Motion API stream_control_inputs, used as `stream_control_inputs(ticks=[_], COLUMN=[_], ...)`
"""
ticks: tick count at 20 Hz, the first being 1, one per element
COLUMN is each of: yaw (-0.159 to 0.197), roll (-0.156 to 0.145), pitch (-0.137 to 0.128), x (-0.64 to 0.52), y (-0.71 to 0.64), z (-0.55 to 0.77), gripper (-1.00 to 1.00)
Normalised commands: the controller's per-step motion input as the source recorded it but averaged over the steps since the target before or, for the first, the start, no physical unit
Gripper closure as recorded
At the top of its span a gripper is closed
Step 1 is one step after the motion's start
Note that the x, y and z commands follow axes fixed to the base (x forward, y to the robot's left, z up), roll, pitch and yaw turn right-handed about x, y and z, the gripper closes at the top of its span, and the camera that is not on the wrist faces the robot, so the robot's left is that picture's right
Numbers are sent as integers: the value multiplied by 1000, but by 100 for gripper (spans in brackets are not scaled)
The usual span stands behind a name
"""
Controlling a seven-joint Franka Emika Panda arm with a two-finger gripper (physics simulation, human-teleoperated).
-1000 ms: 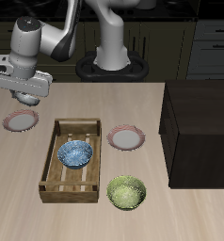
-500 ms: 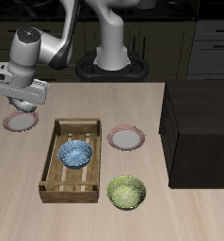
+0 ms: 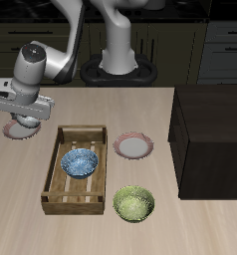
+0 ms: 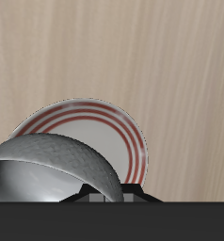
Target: Place the white bowl on the off-center plate and place the green bowl on top of the wooden shelf
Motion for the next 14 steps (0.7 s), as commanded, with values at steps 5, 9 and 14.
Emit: stream_control_inputs(ticks=[5,9,14], yaw=[2,-7,29], roll=[-47,18,10], pitch=[70,38,-20], x=[-30,-91,-28], y=[-72,103,74], z=[-211,-80,123], gripper=[100,-100,-100])
